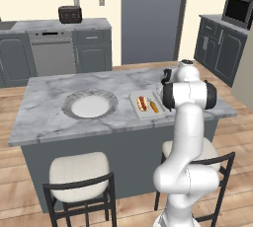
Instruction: Place one cooked food and one vegetable from the large plate to each tupperware container.
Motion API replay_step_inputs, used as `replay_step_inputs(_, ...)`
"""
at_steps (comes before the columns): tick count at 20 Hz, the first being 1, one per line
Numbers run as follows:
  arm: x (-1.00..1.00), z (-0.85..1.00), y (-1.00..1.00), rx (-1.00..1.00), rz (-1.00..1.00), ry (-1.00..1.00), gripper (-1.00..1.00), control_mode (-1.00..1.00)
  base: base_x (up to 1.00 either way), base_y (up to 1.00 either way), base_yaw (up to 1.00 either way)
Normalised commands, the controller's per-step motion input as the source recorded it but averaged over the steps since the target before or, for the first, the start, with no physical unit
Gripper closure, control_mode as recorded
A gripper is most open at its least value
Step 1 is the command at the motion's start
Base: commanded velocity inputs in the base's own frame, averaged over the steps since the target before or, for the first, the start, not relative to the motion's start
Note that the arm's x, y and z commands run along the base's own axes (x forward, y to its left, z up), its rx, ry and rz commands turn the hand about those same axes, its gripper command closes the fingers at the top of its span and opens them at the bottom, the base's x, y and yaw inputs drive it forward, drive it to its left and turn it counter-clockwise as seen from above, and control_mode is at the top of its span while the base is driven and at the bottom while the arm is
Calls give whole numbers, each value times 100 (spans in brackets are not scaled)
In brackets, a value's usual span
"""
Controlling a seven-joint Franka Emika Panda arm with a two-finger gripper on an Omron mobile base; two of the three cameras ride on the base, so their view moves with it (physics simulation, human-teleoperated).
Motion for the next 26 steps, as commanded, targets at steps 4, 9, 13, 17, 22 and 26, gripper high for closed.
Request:
replay_step_inputs(4, 9, -5, 0, 0, 3, 5, -100, -100, 0, 0, 0)
replay_step_inputs(9, 8, 4, -3, 0, 4, 2, -100, -100, 0, 0, 0)
replay_step_inputs(13, 0, 20, -3, 0, 3, 1, -100, -100, 0, 0, 0)
replay_step_inputs(17, -12, 35, 0, 0, 0, -3, -100, -100, 0, 0, 0)
replay_step_inputs(22, -73, 98, 15, 0, -2, -24, -100, -100, 0, 0, 0)
replay_step_inputs(26, -94, 81, 84, -11, -4, -22, -100, -100, 0, 0, 0)
